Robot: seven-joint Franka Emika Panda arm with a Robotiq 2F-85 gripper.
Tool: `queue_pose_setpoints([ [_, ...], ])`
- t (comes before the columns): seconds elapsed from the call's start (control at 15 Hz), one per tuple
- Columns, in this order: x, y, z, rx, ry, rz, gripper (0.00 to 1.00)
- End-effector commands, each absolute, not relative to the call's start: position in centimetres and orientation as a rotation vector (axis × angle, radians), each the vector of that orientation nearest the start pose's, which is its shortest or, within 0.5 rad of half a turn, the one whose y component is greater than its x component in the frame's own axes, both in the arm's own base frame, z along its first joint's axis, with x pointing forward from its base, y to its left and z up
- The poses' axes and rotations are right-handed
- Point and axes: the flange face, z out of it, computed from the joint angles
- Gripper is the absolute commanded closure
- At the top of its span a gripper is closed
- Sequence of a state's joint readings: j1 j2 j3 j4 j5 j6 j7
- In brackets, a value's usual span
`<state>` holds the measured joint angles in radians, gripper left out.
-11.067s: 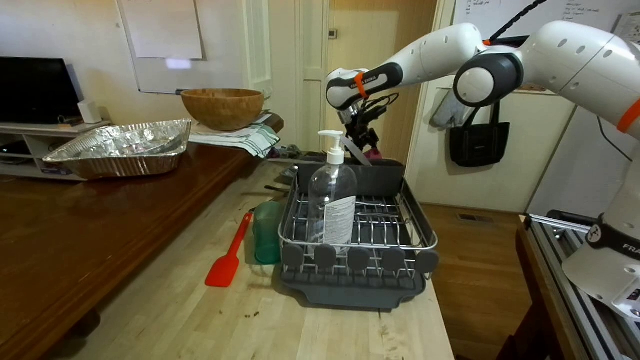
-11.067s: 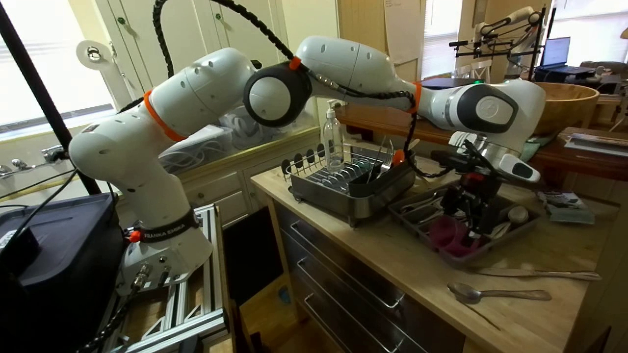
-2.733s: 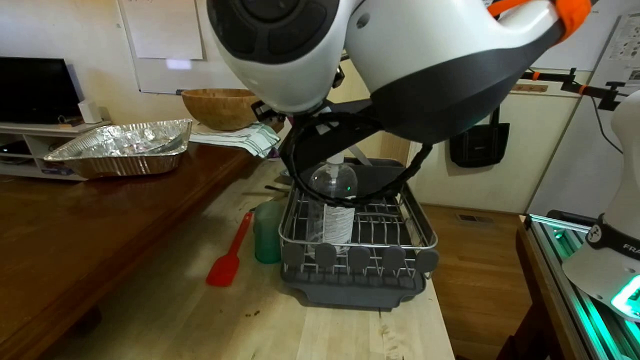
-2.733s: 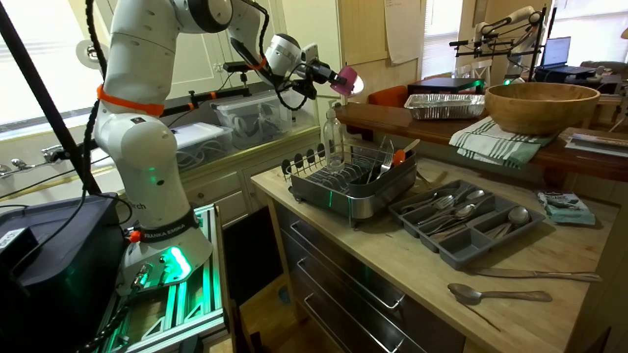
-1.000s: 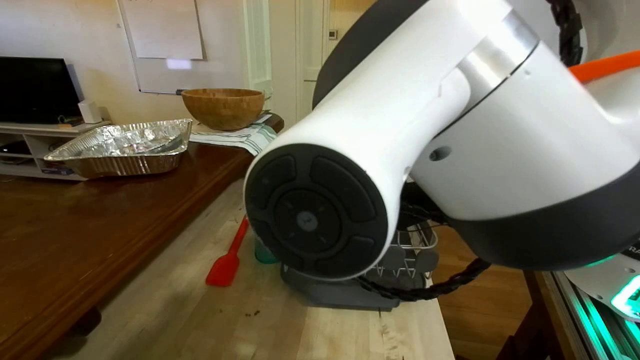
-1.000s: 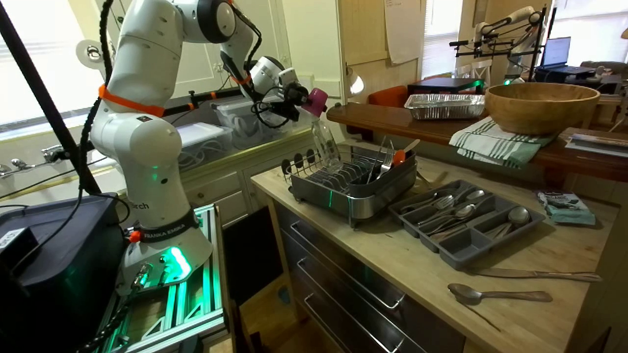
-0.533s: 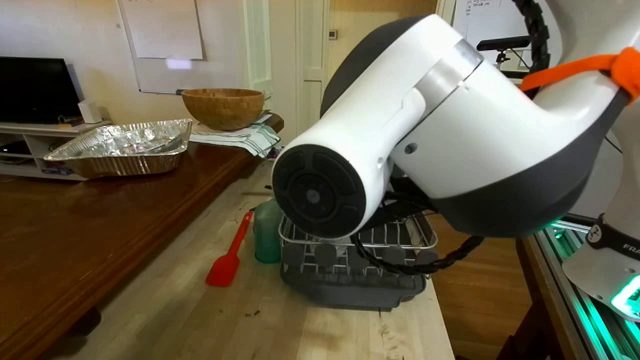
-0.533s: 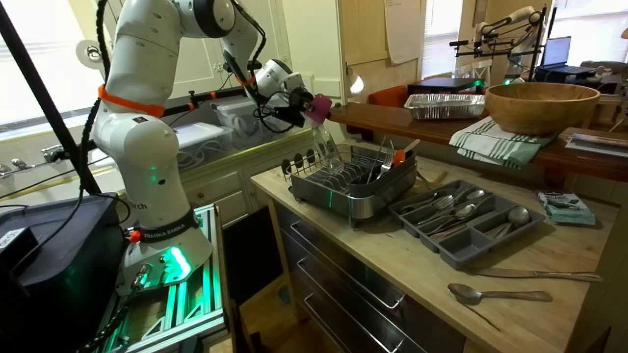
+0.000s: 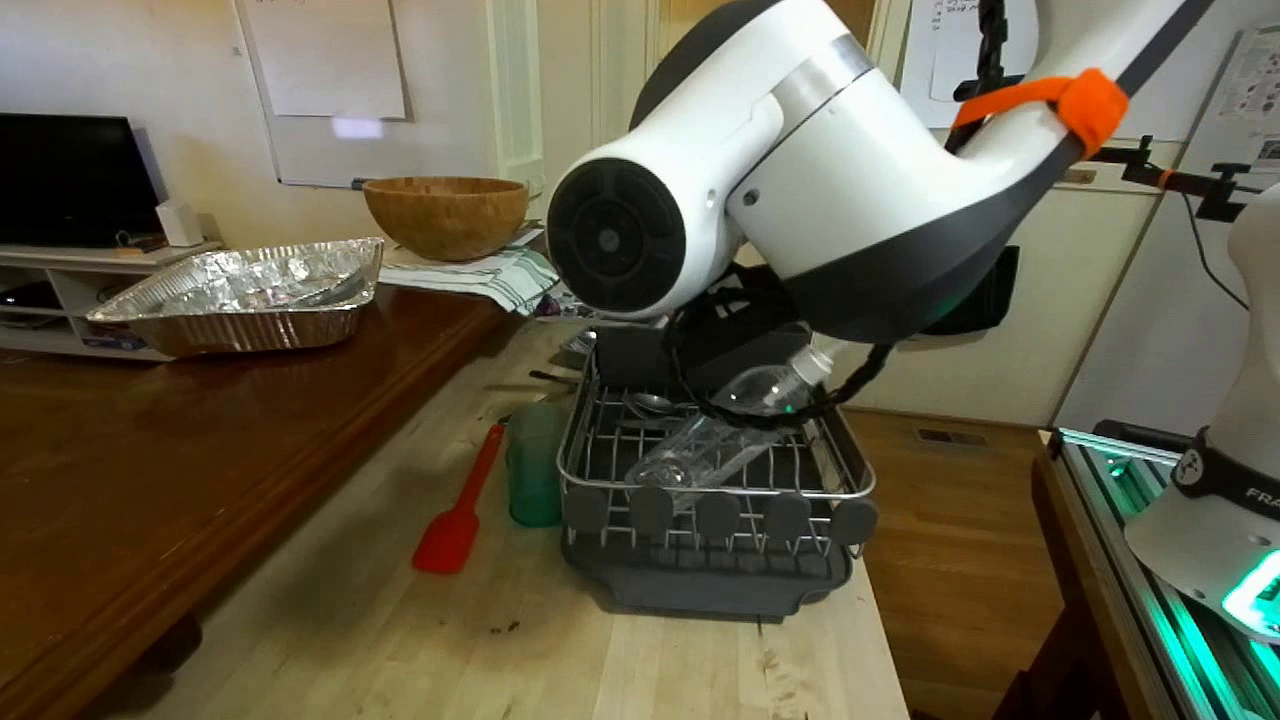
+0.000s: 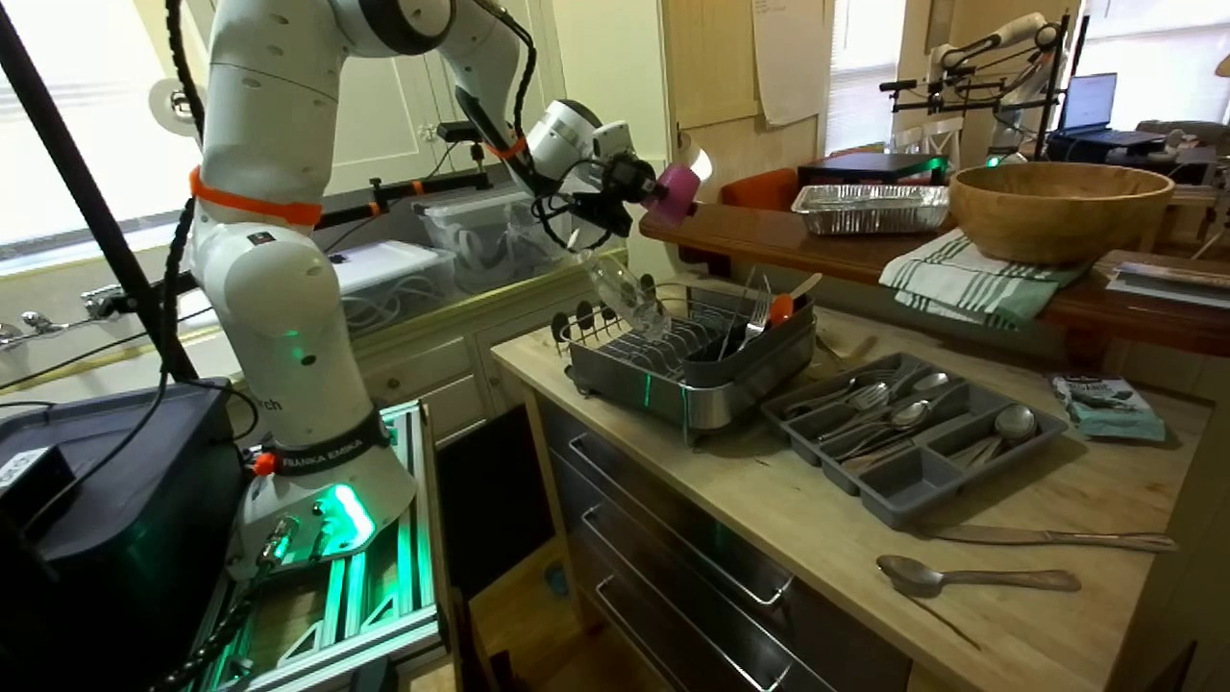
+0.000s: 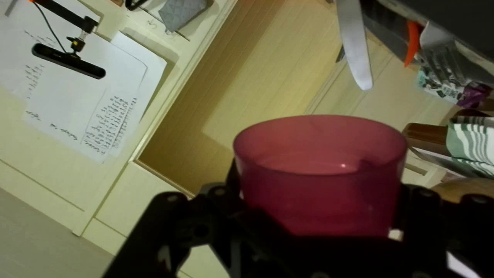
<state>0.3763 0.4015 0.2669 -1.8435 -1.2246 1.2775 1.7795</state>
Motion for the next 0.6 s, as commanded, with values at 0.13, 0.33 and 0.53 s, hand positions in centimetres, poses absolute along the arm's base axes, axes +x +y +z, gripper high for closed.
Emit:
queue_pose_setpoints([
  [0.13,54.9,23.0,34.8,1.765,-0.645,0.876,0.51],
  [0.33,55.3,24.4,34.1,1.903,-0.625,0.919,0.51],
  [0.53,56.0,25.7,33.3,1.982,-0.508,1.024,0.51],
])
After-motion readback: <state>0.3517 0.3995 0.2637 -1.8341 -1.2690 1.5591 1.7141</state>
